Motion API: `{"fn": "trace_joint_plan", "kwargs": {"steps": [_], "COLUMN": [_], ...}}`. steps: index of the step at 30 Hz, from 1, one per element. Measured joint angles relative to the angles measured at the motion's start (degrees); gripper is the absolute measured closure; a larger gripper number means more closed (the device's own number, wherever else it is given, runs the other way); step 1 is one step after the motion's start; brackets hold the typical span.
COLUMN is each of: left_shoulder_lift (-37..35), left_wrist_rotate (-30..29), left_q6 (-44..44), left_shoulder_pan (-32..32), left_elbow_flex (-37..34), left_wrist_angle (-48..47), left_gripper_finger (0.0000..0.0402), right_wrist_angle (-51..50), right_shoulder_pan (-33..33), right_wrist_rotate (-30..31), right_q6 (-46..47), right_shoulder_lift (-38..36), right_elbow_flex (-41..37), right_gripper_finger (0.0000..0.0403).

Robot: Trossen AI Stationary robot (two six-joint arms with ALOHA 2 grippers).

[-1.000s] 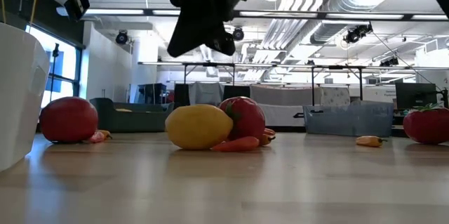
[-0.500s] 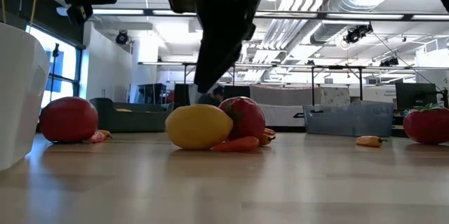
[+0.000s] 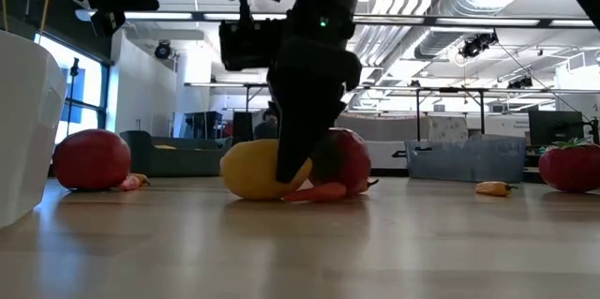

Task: Sort produce into baskets
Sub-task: Put the yellow lemon into the blue bin

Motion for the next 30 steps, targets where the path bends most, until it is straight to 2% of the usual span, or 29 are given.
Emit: {"fn": "trace_joint_plan", "kwargs": {"steps": [4,9,13,18,24,26,30], "left_shoulder_lift": [-0.36,-1.79,-2.79,-3.06,-3.3,-3.52,-3.86], "left_wrist_rotate": [-0.35,0.02,1.81,6.76,9.74,9.87,6.49], "left_q6": [0.07,1.1,-0.52,-3.21,-2.94,-2.98,-1.08], "left_shoulder_pan": [0.02,1.03,2.9,5.7,8.78,9.96,11.6], "left_elbow_flex": [0.0,0.0,0.02,0.02,0.04,0.02,1.74], "left_wrist_angle": [0.01,2.22,4.48,9.2,17.67,18.69,18.07], "left_gripper_finger": [0.0401,0.0401,0.0401,0.0401,0.0401,0.0401,0.0392], "right_wrist_angle": [0.06,0.0,1.55,5.39,16.87,21.41,27.74], "right_shoulder_pan": [-0.06,-0.96,-2.81,-6.59,-12.4,-14.05,-16.04], "right_wrist_rotate": [-0.23,-2.91,-4.79,-5.32,-8.15,-9.92,-11.98], "right_q6": [1.56,6.42,8.82,11.78,12.89,12.93,13.93], "right_shoulder_lift": [0.2,-0.08,-0.77,-2.4,-4.1,-4.1,-4.1], "right_elbow_flex": [0.0,0.62,3.89,8.02,10.83,11.95,12.31], "right_gripper_finger": [0.0162,0.0251,0.0253,0.0253,0.0253,0.0253,0.0253]}}
